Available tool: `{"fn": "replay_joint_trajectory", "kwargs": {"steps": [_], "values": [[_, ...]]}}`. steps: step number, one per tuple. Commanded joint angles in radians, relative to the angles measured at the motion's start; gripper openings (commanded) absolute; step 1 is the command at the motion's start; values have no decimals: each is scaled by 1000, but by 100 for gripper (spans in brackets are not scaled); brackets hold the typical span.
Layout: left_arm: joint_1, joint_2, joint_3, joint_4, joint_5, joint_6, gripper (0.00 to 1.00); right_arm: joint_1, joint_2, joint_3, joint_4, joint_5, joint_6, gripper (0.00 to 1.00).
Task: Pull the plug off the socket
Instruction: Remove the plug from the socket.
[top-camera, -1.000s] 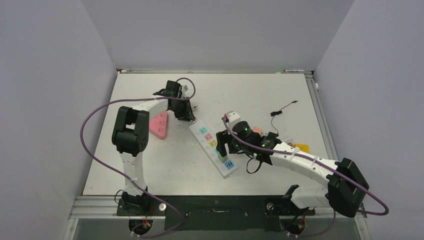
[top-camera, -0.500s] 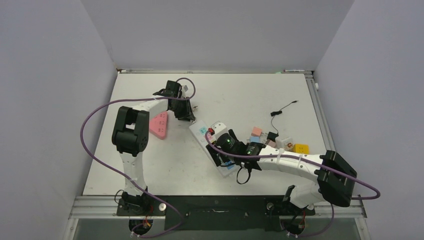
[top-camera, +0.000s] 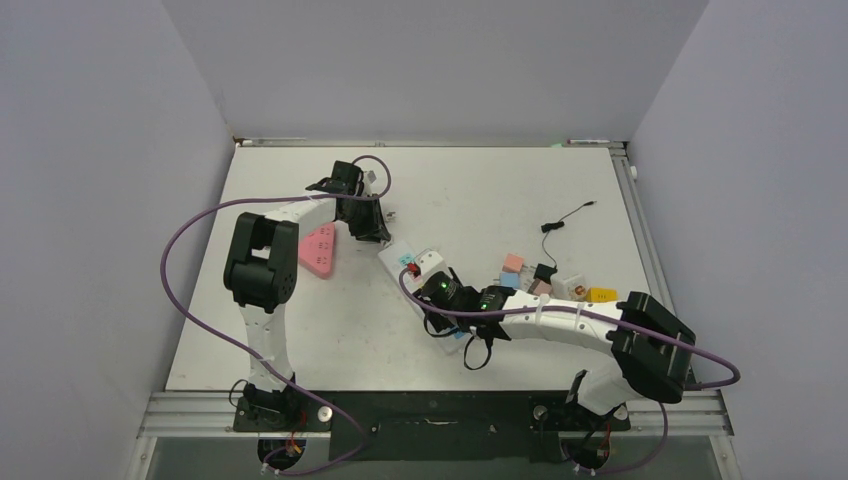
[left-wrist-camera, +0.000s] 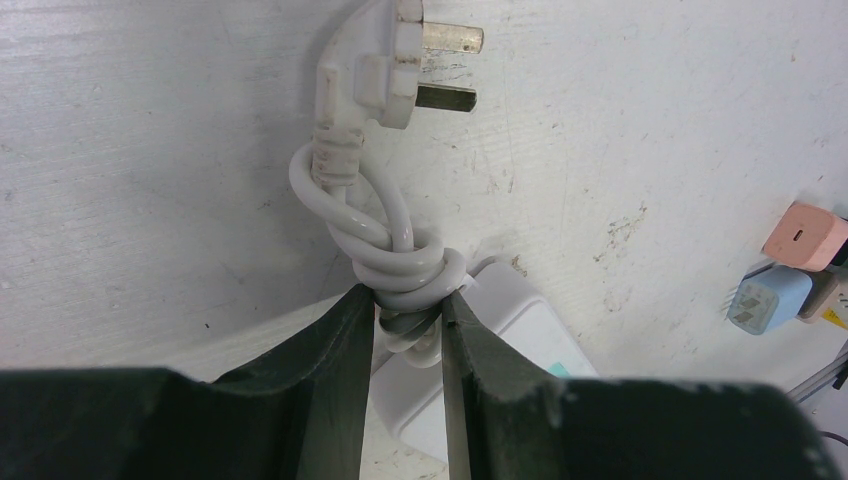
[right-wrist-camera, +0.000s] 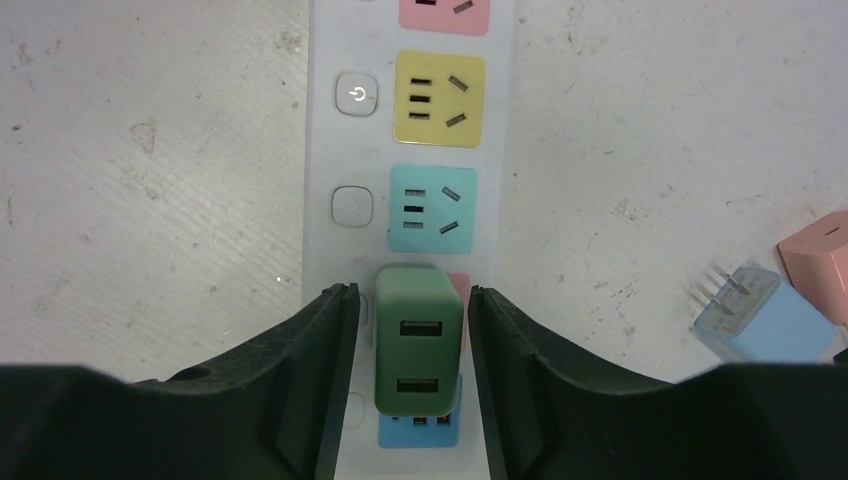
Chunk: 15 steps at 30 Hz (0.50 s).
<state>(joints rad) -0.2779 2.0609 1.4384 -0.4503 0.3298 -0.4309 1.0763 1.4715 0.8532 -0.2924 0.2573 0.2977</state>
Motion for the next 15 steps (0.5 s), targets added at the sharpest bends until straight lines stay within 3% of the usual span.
{"fn": "replay_joint_trajectory", "kwargs": {"steps": [1,15], "values": [[28,31,8,-3,-94,46,0,9,16,45,18,31,-3,44],[28,29,8,-2,-94,46,0,7,45,34,11,10,3,40]]}}
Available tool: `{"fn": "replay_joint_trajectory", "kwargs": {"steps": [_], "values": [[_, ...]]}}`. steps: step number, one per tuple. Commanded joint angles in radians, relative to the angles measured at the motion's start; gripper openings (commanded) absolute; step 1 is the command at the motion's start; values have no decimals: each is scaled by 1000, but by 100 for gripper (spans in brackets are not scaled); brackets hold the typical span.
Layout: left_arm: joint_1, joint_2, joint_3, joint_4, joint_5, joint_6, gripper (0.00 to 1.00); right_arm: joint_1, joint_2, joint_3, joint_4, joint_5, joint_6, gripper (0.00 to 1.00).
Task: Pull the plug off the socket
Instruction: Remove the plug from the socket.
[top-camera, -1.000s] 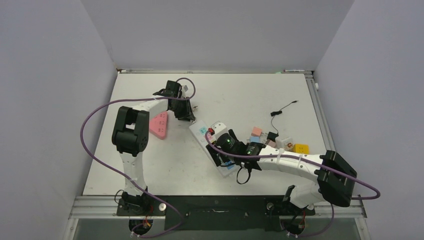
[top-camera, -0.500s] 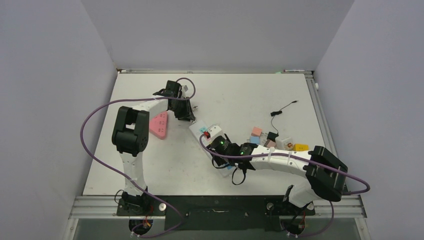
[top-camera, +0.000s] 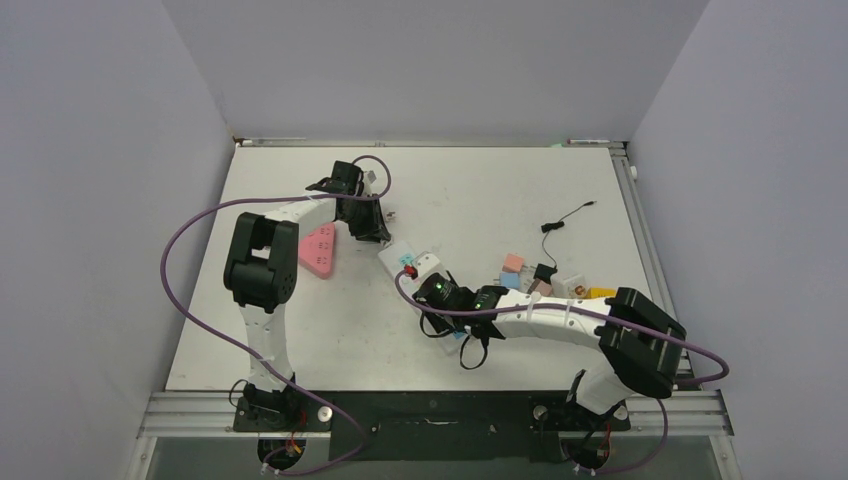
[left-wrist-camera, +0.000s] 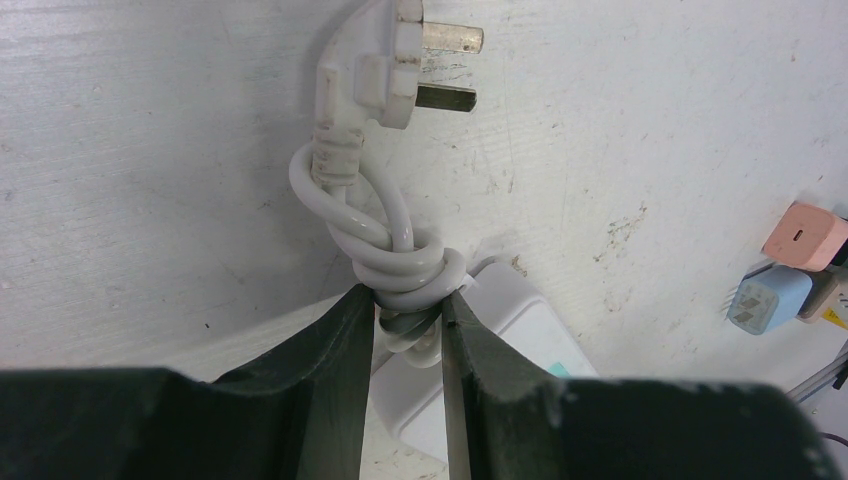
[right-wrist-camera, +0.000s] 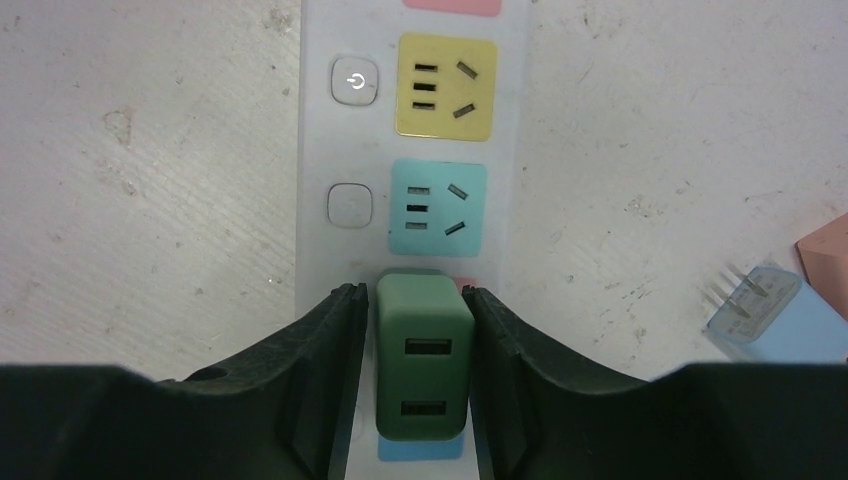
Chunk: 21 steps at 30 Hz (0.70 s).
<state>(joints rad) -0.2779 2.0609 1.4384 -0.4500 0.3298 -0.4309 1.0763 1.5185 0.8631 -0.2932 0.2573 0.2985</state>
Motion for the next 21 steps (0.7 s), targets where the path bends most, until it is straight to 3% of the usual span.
{"fn": "replay_joint_trajectory", "kwargs": {"steps": [1,13,21], "values": [[28,30,8,-3,-94,46,0,8,-2,24,13,7,2,40],[28,31,8,-3,-96,46,0,-74,-29,-15,56,-154,-10,6],[28,31,8,-5,-100,47,0,-173,-70,-67,112,-372,-11,5]]}}
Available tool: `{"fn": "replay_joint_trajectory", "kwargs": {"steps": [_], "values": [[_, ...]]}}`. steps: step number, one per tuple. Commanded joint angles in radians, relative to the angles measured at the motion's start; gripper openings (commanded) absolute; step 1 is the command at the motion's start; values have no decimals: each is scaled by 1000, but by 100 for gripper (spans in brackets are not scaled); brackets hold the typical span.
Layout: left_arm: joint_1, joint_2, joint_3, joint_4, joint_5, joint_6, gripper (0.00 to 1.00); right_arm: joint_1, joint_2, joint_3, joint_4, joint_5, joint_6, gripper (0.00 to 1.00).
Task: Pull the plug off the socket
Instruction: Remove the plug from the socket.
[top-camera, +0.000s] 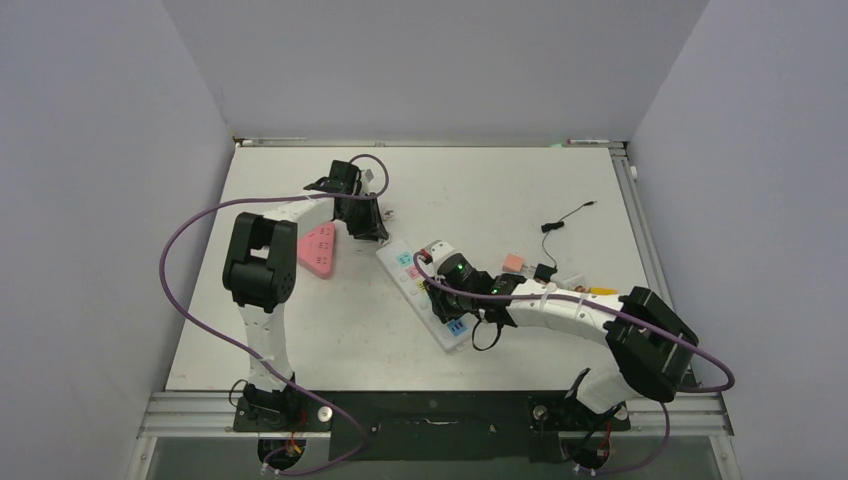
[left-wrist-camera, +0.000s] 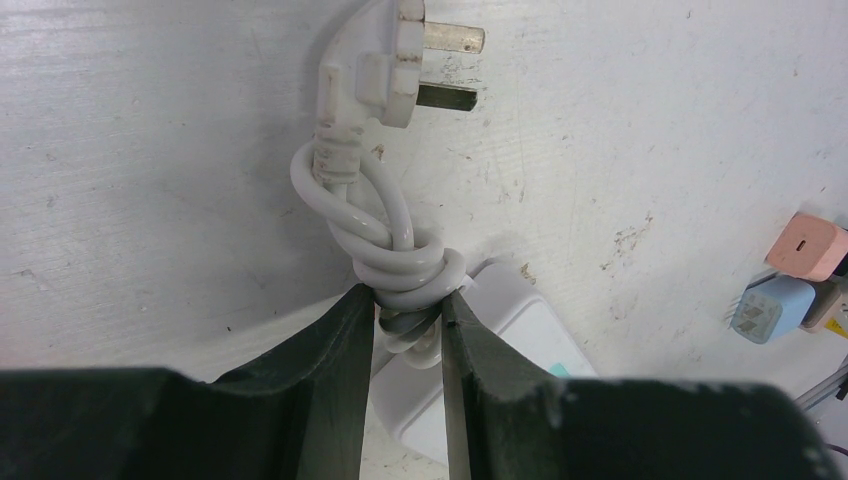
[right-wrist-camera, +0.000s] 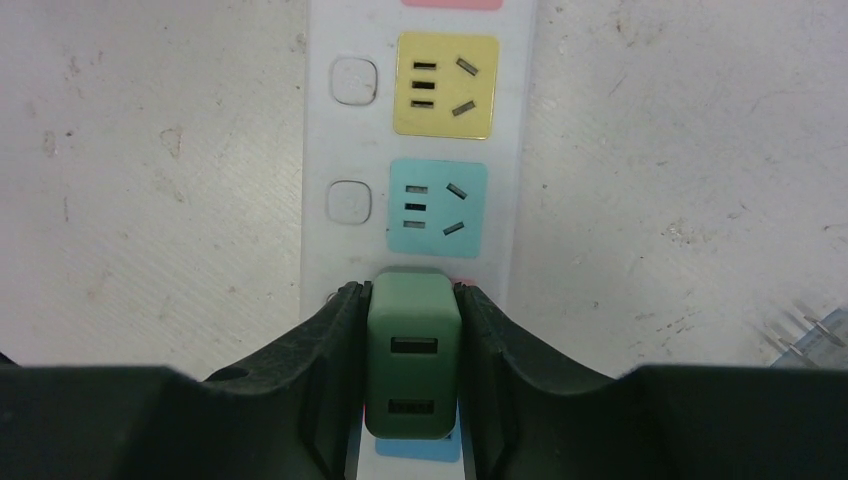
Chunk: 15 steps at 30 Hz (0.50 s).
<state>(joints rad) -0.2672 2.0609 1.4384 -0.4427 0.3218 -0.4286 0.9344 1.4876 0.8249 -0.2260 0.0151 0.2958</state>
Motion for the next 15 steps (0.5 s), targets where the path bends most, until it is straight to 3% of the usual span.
{"fn": "replay_joint_trajectory", "kwargs": {"steps": [1,9,15], "values": [[17,32,8,-12,-92,45,0,-37,-43,-33,47,-145,-9,5],[17,34,8,-13,-97,47,0,-46,-40,-51,63,-152,-4,5],[17,34,10,-15,-102,48,0,-9,-82,-65,63,40,23,5]]}}
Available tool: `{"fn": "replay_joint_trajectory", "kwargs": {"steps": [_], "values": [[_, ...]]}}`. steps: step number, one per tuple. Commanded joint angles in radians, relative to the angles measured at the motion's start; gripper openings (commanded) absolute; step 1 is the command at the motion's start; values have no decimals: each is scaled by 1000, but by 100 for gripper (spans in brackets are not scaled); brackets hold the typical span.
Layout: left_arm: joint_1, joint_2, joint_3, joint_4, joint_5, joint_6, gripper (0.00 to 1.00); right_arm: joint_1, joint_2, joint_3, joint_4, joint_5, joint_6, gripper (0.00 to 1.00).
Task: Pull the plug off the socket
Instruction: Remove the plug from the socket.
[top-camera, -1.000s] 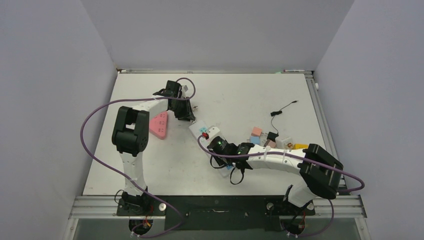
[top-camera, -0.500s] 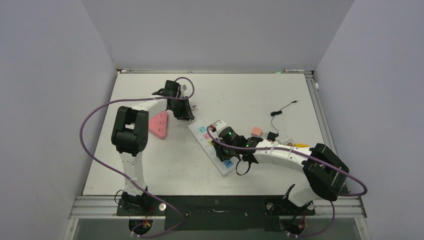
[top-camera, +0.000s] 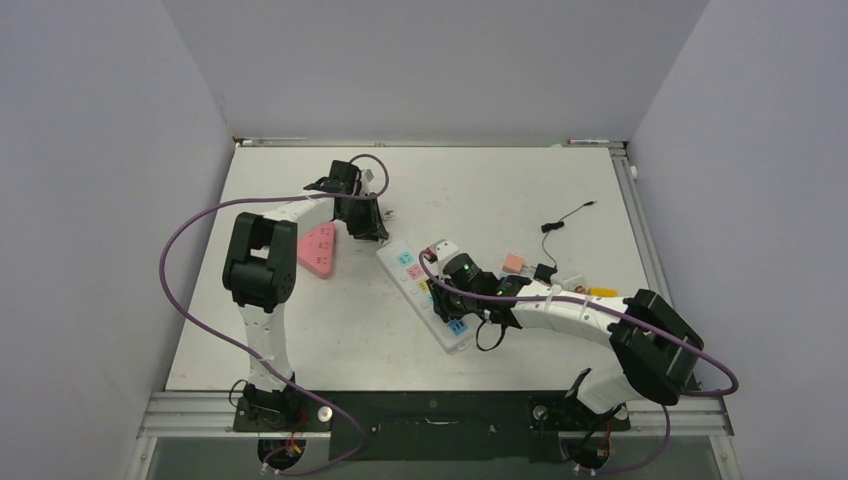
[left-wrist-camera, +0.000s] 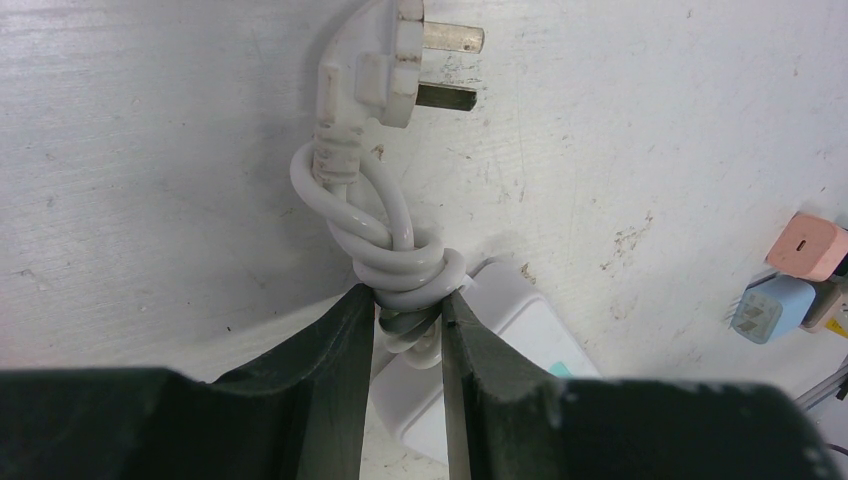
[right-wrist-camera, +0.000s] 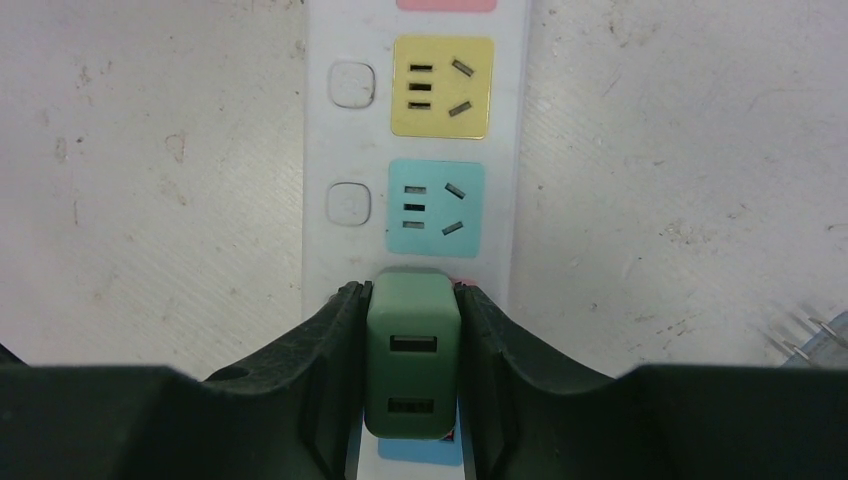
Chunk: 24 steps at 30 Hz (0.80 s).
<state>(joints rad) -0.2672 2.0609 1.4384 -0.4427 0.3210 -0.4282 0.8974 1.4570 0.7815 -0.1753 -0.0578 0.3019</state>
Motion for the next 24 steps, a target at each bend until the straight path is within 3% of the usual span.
{"fn": "replay_joint_trajectory", "kwargs": {"steps": [1,7,24], "values": [[16,34,10,-15,-101,48,0,45,-58,-22,8,149,18,5],[19,34,10,-15,-101,48,0,157,-62,-9,-20,367,26,5],[18,33,10,-15,-102,48,0,328,83,95,-102,548,10,5]]}}
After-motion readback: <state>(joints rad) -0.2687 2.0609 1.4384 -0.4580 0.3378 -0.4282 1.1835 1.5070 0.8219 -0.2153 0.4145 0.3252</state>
